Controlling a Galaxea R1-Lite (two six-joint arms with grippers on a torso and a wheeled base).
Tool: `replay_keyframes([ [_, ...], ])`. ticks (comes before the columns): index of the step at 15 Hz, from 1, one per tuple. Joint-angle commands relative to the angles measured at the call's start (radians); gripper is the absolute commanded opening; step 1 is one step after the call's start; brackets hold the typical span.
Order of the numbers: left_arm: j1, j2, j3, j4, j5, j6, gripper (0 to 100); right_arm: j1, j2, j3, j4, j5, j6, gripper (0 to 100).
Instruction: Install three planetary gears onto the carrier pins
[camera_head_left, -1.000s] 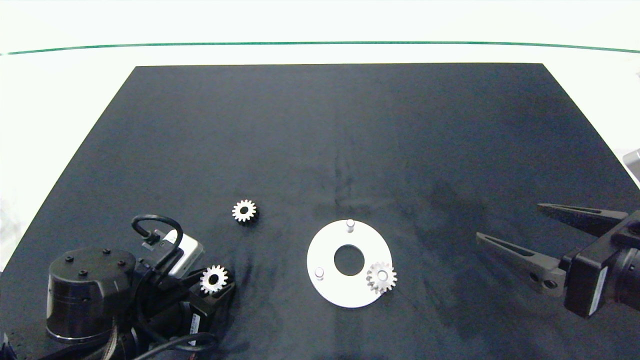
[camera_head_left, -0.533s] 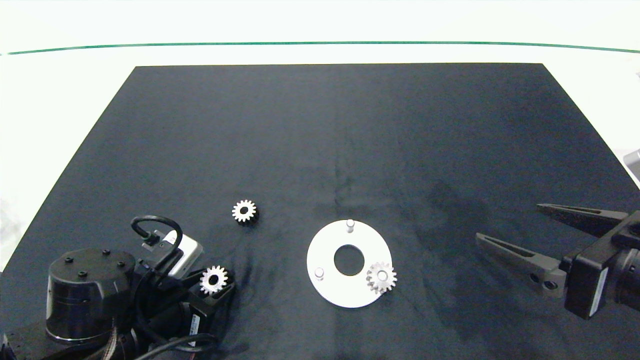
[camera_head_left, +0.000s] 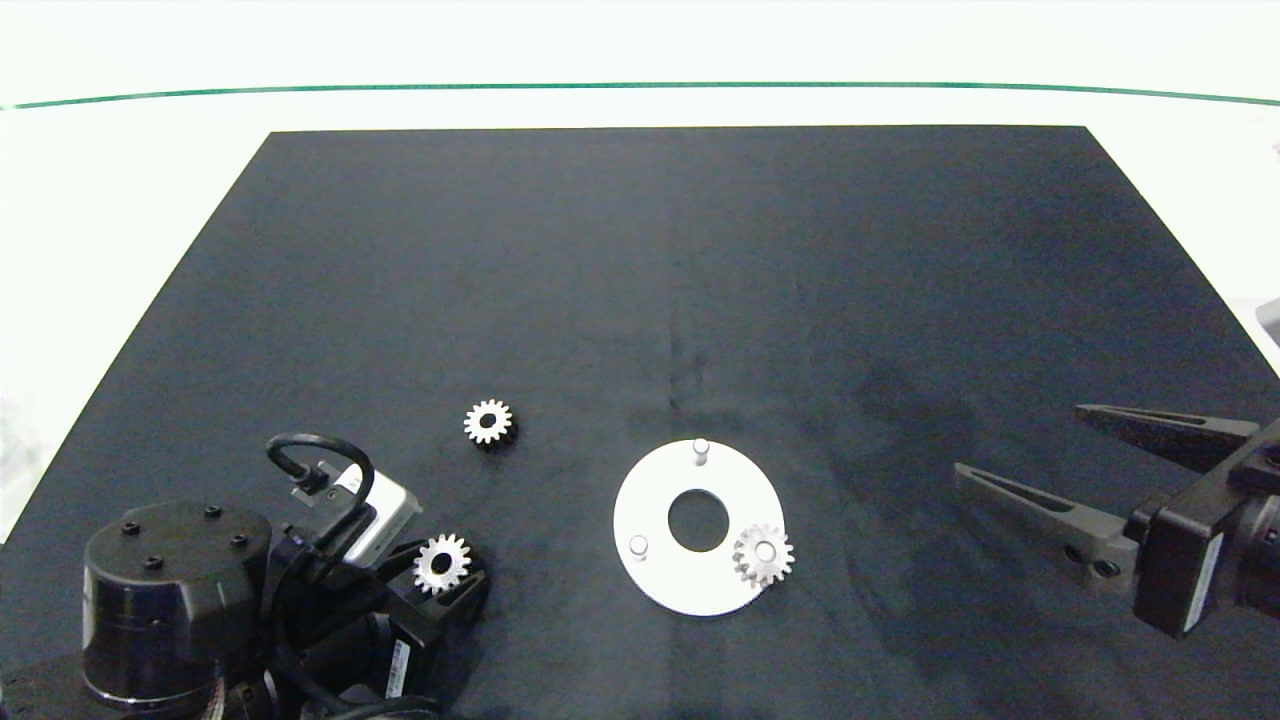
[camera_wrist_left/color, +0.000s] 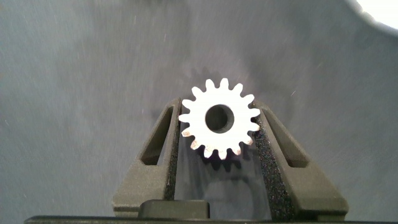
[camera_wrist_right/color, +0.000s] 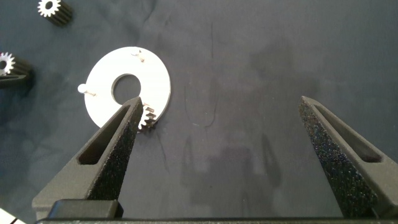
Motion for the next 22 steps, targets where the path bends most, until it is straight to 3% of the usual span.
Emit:
replay_keyframes([
  [1, -0.083, -0.027, -0.039, -0.005, 0.026, 0.002, 19, 0.000, -0.021, 0.000, -0.001, -0.003, 0.000, 100],
  [3, -0.176, -0.021, -0.069, 0.000, 0.073, 0.003, 19, -0.001, -0.055, 0.000, 0.005, -0.006, 0.000, 100],
  [4, -0.216, -0.018, -0.088, 0.011, 0.084, 0.003, 19, -0.003, -0.078, -0.005, 0.030, -0.006, -0.001, 100],
  [7, -0.270, -0.001, -0.154, 0.045, 0.099, 0.008, 19, -0.010, -0.178, -0.032, 0.137, -0.006, 0.000, 100],
  [9, -0.304, 0.049, -0.177, 0.046, 0.101, 0.029, 19, -0.030, -0.241, -0.032, 0.181, -0.008, -0.001, 100],
  [13, -0.347, 0.154, -0.268, 0.046, 0.104, 0.046, 19, -0.035, -0.262, -0.032, 0.195, -0.008, -0.003, 100],
  [15, -0.367, 0.194, -0.300, 0.045, 0.121, 0.066, 19, -0.035, -0.262, -0.029, 0.195, -0.006, -0.001, 100],
  [21, -0.383, 0.260, -0.363, 0.045, 0.133, 0.071, 19, -0.032, -0.262, -0.022, 0.195, -0.003, -0.001, 100],
  [22, -0.383, 0.267, -0.366, 0.043, 0.145, 0.071, 19, -0.032, -0.262, -0.022, 0.195, -0.003, 0.000, 100],
])
